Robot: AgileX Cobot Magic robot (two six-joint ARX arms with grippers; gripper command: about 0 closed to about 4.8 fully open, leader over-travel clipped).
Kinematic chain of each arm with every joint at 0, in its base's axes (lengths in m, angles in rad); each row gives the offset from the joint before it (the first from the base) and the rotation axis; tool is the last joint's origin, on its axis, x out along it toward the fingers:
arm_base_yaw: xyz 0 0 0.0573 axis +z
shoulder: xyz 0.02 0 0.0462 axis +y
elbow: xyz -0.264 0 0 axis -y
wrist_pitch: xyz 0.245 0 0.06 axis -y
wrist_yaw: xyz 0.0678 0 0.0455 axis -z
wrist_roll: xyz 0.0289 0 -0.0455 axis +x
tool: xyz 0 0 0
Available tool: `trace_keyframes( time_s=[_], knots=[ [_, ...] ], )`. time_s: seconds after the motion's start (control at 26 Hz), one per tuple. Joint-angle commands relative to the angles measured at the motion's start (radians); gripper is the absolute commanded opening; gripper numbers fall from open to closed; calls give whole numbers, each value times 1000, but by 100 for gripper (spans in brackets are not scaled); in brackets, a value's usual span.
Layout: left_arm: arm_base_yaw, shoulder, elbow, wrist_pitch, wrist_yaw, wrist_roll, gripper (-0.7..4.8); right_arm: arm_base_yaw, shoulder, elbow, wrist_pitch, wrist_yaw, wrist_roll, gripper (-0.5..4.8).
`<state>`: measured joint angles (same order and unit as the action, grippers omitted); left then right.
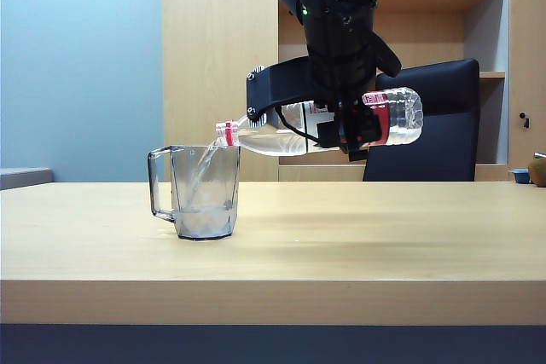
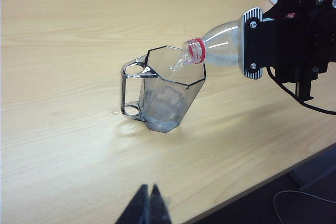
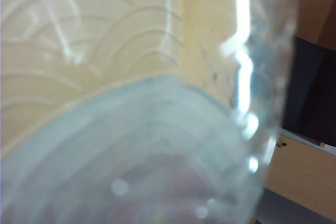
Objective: Pick up the mineral water bottle on the table and pour water into the mug until it's half full.
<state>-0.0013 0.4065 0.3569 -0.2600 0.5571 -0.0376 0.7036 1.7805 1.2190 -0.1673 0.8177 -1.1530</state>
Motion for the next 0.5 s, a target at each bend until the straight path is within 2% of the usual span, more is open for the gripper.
trace_keyframes(
  time_s=[0.04,0.5],
  knots=[
    [0,0,5,6,4,4,-5,3,-11,7,15,23,-4,278],
    [0,0,5,7,4,4,-5,29,-15,7,97,42,-52,278]
  ],
)
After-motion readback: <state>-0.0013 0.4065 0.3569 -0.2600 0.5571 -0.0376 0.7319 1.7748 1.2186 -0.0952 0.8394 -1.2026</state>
